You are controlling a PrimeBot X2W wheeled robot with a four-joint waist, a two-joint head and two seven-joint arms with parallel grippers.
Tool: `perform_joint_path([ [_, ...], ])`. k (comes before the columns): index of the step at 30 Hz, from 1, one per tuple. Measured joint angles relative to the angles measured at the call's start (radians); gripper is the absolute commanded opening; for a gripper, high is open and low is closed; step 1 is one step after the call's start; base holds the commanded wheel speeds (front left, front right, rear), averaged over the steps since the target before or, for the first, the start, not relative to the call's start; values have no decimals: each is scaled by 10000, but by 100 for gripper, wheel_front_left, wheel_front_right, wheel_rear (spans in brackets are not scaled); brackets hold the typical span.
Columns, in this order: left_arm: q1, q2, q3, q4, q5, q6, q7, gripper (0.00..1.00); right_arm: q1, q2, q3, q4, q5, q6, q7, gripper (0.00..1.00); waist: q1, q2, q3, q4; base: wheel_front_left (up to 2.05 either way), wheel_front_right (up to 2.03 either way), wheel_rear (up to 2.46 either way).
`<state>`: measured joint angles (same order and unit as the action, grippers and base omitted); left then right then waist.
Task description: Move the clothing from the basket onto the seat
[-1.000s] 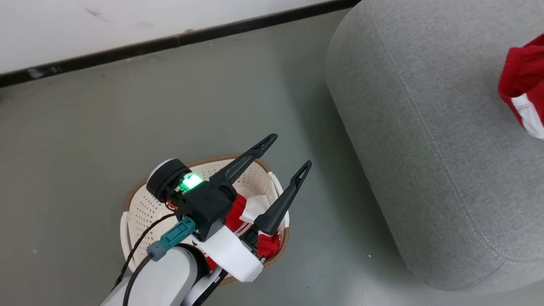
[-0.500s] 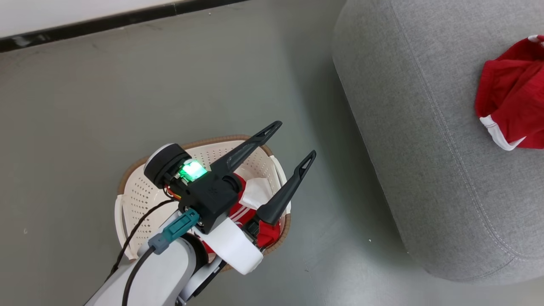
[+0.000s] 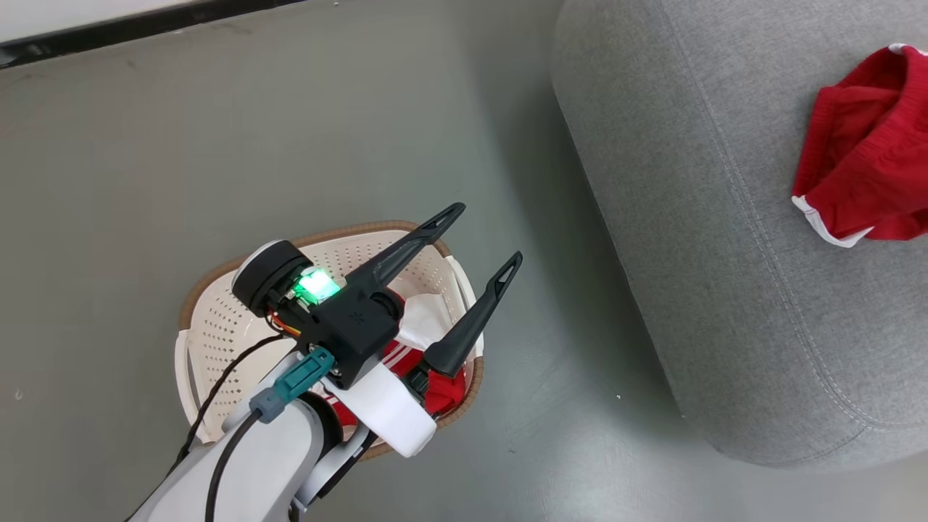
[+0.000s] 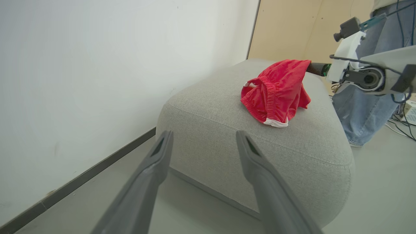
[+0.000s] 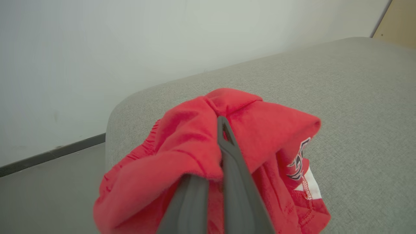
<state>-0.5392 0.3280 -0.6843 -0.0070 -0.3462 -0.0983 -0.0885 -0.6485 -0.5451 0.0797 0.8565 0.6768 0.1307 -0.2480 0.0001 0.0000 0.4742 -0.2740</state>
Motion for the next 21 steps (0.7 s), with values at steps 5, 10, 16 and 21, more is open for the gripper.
perform_joint_path([
  [5,0,13,8,132,-2,0,-6,100,192,21,-33,-104,-81,0,0,100,-1,0,-28,-119,0,0,0],
  [10,1,59,40,299,-4,0,-104,100,407,27,-40,-439,-336,0,-15,100,-1,0,-107,-222,0,0,0],
  [16,11,69,140,612,-33,0,-265,100,1265,88,92,-1164,-648,0,-15,100,0,0,-364,-501,0,0,0],
  [21,31,71,165,765,-121,0,-366,100,1690,82,257,-1599,-759,0,-15,100,-1,0,-513,-657,0,0,0],
])
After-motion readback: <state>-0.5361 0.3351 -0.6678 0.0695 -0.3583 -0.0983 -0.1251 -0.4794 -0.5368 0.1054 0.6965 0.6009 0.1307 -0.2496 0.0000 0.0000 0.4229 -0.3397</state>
